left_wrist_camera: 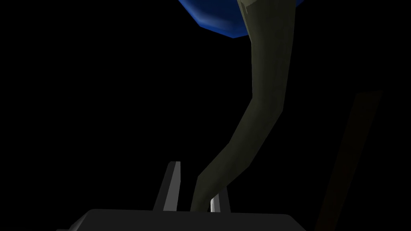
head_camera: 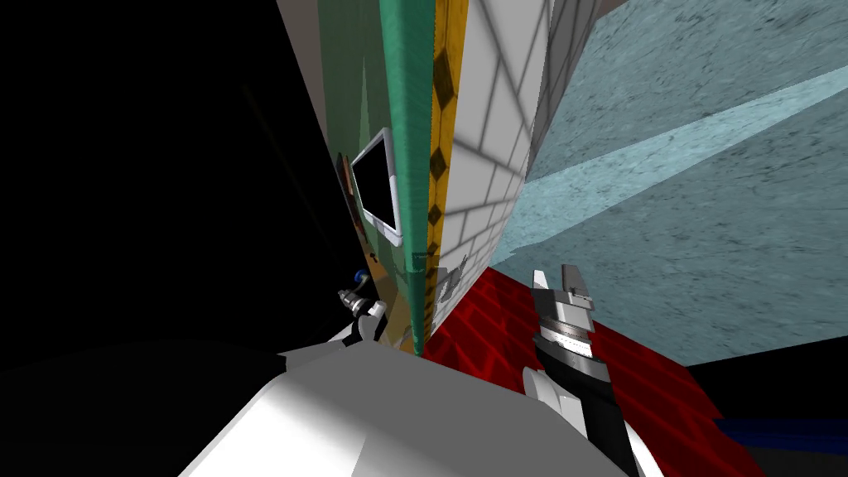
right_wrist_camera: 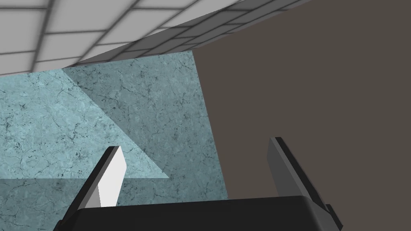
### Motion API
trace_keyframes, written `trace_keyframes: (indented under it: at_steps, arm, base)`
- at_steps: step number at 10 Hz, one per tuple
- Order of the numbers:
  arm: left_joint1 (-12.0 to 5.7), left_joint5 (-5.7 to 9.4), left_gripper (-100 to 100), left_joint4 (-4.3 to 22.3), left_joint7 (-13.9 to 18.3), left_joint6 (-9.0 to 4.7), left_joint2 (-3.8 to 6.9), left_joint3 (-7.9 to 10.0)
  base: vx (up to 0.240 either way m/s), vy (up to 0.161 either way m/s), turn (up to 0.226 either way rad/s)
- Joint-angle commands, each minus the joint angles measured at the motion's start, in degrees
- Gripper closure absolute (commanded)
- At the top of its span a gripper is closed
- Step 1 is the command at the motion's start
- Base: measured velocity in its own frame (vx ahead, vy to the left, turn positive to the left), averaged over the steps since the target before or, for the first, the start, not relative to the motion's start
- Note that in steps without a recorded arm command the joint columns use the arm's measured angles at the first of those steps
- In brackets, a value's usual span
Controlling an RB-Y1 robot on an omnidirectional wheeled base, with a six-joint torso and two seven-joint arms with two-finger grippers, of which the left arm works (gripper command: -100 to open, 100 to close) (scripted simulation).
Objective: Push the door open
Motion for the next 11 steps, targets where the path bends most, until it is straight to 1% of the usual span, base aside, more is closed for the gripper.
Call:
trace_keyframes:
  at_steps: [1, 2, 3, 4, 5, 7, 8, 9, 10, 11]
  arm:
    - [-0.66, 0.87, 100, -0.94, -1.55, -1.52, -0.17, 1.90]
    - [-0.66, 0.87, 100, -0.94, -1.55, -1.52, -0.17, 1.90]
    - [-1.46, 1.72, 100, -0.08, -2.56, -2.91, -0.55, 3.64]
    - [-1.46, 1.72, 100, -0.08, -2.56, -2.91, -0.55, 3.64]
    - [-2.15, 2.45, 100, 0.66, -3.44, -4.11, -0.98, 5.15]
    - [-2.84, 3.19, 100, 1.41, -4.31, -5.32, -1.41, 6.66]
    - [-3.42, 3.81, 100, 2.03, -5.04, -6.32, -1.84, 7.92]
    - [-3.70, 4.11, 100, 2.32, -5.39, -6.80, -2.05, 8.52]
    - [-3.70, 4.11, 100, 2.32, -5.39, -6.80, -2.05, 8.52]
    - [-3.97, 4.40, 100, 2.62, -5.74, -7.28, -2.27, 9.12]
  base:
    - [0.007, 0.115, -0.174]
    - [0.004, 0.063, -0.055]
    - [0.014, 0.062, -0.141]
    - [0.006, 0.058, -0.089]
    - [-0.016, 0.070, -0.168]
    - [-0.016, 0.064, -0.158]
    - [-0.017, 0.056, -0.159]
    - [-0.015, 0.049, -0.140]
    - [-0.004, 0.014, -0.041]
    - [-0.008, 0.025, -0.073]
